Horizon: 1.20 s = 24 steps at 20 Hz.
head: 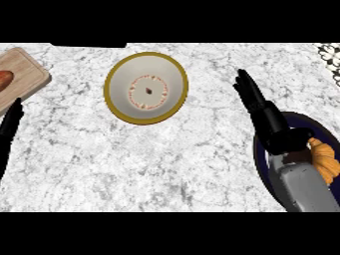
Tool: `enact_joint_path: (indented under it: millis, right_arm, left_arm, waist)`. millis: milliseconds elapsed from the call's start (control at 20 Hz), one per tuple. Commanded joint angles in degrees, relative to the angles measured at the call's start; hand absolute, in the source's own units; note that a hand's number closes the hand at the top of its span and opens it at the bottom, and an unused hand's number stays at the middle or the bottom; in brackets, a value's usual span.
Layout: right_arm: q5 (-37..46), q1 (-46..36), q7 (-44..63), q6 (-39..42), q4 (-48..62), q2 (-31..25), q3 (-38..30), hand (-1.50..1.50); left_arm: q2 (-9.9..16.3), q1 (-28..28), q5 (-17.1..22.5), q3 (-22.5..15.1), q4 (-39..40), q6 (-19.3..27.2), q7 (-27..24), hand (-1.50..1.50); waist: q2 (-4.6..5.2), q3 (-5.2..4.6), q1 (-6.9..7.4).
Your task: Pick the croissant from the plate and place it in the bowl
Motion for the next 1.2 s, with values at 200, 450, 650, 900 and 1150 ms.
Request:
enact_joint_path:
  millis: [200,450,650,900,1150]
  right_arm:
    - [-0.4,8.0,1.2,-13.5,1.0,-7.1,-18.3,1.5]
    - [13.8,16.1,-5.3,-28.3,3.7,-10.3,-20.7,-1.5]
    - [16.6,24.0,-16.0,-31.2,-4.1,-5.9,-17.8,-1.5]
    - [29.2,30.2,1.3,-36.4,-18.2,-9.6,-15.0,-1.5]
    - [42.3,28.9,24.9,-29.5,-20.3,-15.2,-13.9,-1.5]
  left_arm:
    - [-4.4,-3.2,7.8,-0.9,-3.2,-5.7,7.6,0.0]
    - [-6.0,-2.3,12.9,-1.9,-4.0,-10.5,11.4,0.0]
    - [-5.8,-7.8,14.5,-1.9,-7.2,-11.5,18.7,0.0]
    - [-4.3,-7.1,15.0,0.3,-6.2,-14.2,17.8,0.0]
    - [-6.1,-8.6,14.3,-1.3,-8.0,-12.4,20.3,0.0]
  waist:
    - [0.26,3.6,-4.59]
    - [0.44,3.58,-3.09]
    - [0.48,3.5,-0.72]
    - [0.56,3.27,-0.14]
    - [0.85,3.07,0.51]
